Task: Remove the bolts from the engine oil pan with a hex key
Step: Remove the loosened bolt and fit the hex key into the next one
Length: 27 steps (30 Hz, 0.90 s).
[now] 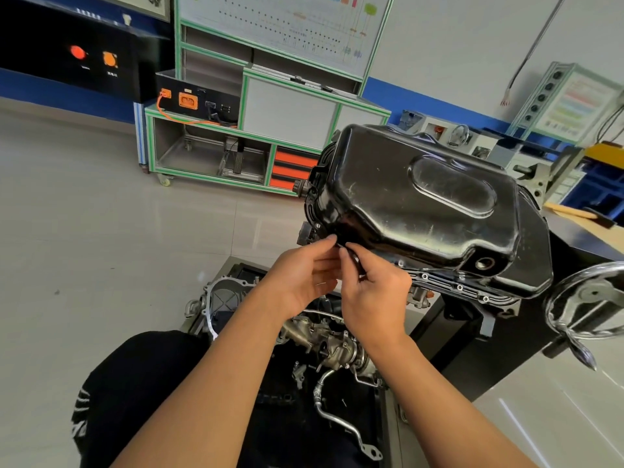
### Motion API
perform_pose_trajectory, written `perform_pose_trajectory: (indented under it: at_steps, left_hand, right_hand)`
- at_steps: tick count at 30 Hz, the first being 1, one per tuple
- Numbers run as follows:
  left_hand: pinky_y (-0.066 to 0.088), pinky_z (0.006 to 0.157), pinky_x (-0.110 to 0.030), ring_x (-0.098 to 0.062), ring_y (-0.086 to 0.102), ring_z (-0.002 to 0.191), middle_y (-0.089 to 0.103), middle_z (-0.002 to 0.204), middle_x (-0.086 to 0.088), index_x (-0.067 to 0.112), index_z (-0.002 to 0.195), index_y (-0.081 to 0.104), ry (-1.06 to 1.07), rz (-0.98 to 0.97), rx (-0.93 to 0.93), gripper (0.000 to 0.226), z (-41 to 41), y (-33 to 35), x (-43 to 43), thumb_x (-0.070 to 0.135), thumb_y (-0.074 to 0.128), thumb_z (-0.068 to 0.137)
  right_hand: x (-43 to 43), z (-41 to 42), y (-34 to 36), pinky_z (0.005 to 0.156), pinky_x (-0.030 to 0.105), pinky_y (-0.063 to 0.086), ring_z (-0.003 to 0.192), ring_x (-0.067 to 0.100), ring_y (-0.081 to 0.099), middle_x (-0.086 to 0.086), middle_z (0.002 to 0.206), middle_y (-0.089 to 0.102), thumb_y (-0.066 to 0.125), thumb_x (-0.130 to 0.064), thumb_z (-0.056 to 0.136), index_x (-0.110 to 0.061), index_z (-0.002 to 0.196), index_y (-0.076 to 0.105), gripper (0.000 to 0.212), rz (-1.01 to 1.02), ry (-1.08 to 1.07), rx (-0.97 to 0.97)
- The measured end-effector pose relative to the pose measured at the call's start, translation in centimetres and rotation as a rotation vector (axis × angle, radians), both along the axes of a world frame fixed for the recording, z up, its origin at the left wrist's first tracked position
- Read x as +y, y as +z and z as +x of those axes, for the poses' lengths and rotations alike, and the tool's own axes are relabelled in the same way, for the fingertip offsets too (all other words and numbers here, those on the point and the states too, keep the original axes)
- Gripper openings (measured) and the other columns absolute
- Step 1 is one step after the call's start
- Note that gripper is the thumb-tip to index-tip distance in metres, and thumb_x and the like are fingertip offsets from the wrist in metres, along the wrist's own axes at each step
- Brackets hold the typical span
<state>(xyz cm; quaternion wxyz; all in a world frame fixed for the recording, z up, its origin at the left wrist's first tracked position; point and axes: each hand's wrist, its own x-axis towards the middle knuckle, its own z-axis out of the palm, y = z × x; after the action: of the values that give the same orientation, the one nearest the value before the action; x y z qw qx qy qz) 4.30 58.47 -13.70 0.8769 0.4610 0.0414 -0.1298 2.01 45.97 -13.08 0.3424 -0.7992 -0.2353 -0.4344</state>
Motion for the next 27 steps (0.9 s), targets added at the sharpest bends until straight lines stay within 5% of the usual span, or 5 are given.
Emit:
perform_pose_trajectory:
  at_steps: [4,8,13,22,27]
  left_hand:
    - [0.056,0.081,-0.035,-0.023,0.066,0.090,0.069,0.100,-0.010,0.006,0.109,0.074,0.025,-0.041,0.034,0.039,0.2,0.3,-0.5,0.035,0.075,0.083]
    - [0.043,0.110,-0.046,-0.029,0.063,0.099,0.068,0.103,-0.015,0.003,0.101,0.073,-0.023,-0.102,0.070,0.025,0.1,0.5,-0.6,0.025,0.068,0.089]
    - [0.044,0.070,-0.027,-0.014,0.053,0.064,0.060,0.072,-0.003,0.008,0.092,0.068,-0.015,-0.126,0.129,0.017,-0.2,1.0,-1.4,0.024,0.064,0.093]
    - [0.039,0.092,-0.031,-0.019,0.056,0.087,0.061,0.093,-0.006,0.010,0.089,0.067,-0.004,-0.163,0.163,0.016,-0.7,0.6,-1.1,0.022,0.060,0.096]
    - [0.054,0.071,-0.027,-0.017,0.066,0.075,0.068,0.087,-0.005,0.008,0.099,0.068,-0.003,-0.146,0.168,0.016,-0.8,0.9,-1.2,0.021,0.059,0.097]
  right_hand:
    - [0.9,-0.4,0.4,0.062,0.034,0.056,0.067,0.015,0.067,0.004,0.080,0.075,0.068,-0.008,0.093,-0.006,0.106,0.077,0.016,-0.017,0.025,0.108]
    - [1.1,-2.1,0.9,0.070,0.025,0.057,0.075,0.004,0.070,-0.011,0.082,0.075,0.075,-0.030,0.087,-0.023,0.094,0.076,0.010,0.230,0.015,0.262]
    - [1.5,-3.5,1.0,0.059,0.035,0.054,0.049,0.017,0.060,0.000,0.051,0.062,0.063,-0.062,0.084,-0.020,0.049,0.059,0.055,0.795,0.010,0.791]
    - [2.6,-2.8,2.7,0.046,0.025,0.034,0.039,0.009,0.036,-0.010,0.040,0.040,0.069,-0.025,0.085,-0.021,0.046,0.037,0.050,0.593,-0.104,0.803]
    - [2.1,-3.6,2.7,0.051,0.033,0.044,0.055,0.018,0.053,-0.004,0.059,0.055,0.063,-0.031,0.090,-0.021,0.064,0.046,0.033,0.173,-0.237,0.562]
